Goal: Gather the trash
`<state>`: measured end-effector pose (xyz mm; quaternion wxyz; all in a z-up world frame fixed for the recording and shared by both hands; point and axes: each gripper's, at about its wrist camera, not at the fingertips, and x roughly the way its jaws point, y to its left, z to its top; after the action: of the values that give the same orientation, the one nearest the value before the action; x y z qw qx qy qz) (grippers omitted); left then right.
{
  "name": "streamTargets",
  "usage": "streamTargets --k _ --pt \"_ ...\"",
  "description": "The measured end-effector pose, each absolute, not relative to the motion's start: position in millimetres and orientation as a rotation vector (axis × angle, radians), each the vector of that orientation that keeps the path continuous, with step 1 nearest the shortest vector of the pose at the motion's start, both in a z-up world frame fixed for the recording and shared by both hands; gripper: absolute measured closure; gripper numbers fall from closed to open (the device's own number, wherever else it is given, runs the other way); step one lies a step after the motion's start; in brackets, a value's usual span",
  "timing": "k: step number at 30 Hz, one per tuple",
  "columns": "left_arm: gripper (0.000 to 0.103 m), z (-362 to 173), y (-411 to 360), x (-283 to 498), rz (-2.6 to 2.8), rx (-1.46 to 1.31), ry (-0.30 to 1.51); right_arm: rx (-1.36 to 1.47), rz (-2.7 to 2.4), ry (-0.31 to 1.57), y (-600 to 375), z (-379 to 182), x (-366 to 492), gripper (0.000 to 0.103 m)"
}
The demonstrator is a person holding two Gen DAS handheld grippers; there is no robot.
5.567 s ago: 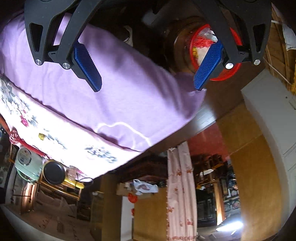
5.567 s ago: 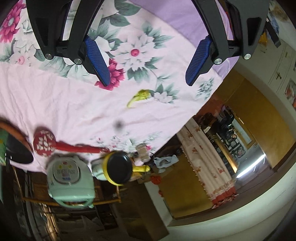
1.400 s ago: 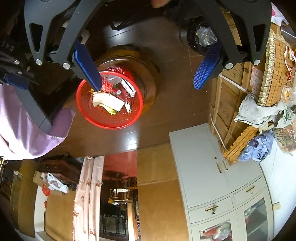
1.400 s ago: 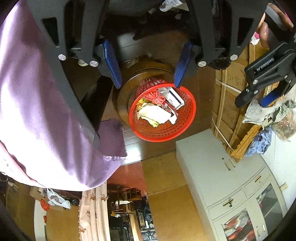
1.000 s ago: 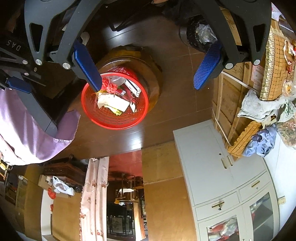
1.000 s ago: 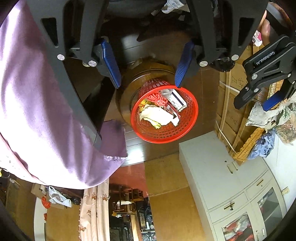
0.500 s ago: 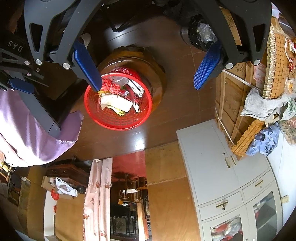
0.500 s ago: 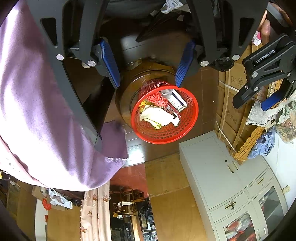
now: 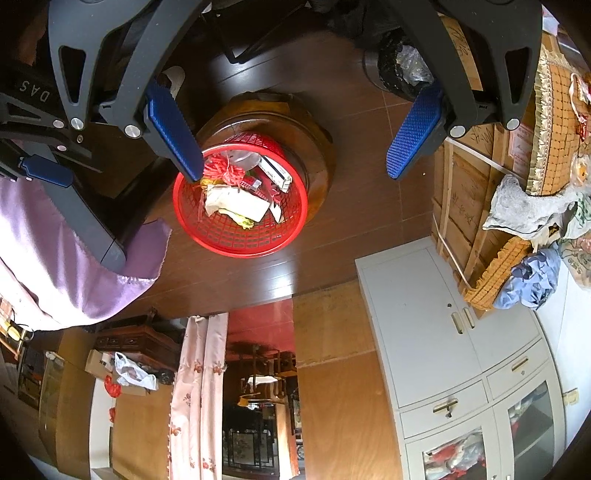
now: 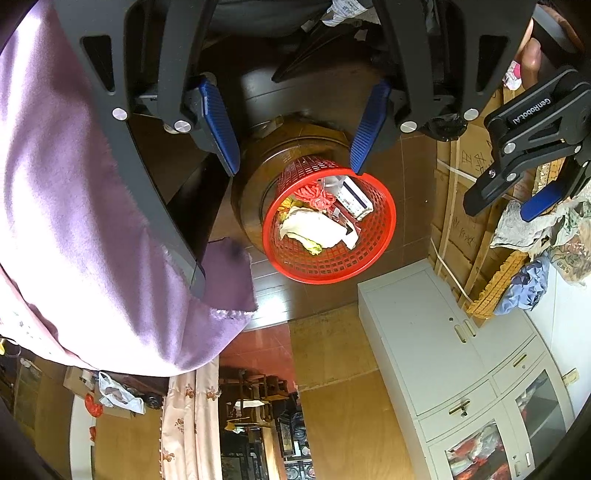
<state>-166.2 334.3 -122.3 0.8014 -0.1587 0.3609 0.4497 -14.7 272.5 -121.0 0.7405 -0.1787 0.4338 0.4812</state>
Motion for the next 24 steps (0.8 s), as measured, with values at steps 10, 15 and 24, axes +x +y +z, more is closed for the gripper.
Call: streamTargets --k 10,15,24 --pt "0.007 -122.0 335.3 -164.2 0.965 -0.33 0.775 -0.391 1.054 0.952 272.3 -120.3 -15.2 0.041" --pt "0.007 -122.2 334.8 -164.1 0.967 -0.33 0.775 -0.392 1.054 0.953 272.8 -120.0 -14.7 0.041" --pt "0.007 -123.0 334.7 -162.8 0.97 -0.324 0.778 -0.391 1.054 0.953 272.5 -119.9 -14.7 0.041"
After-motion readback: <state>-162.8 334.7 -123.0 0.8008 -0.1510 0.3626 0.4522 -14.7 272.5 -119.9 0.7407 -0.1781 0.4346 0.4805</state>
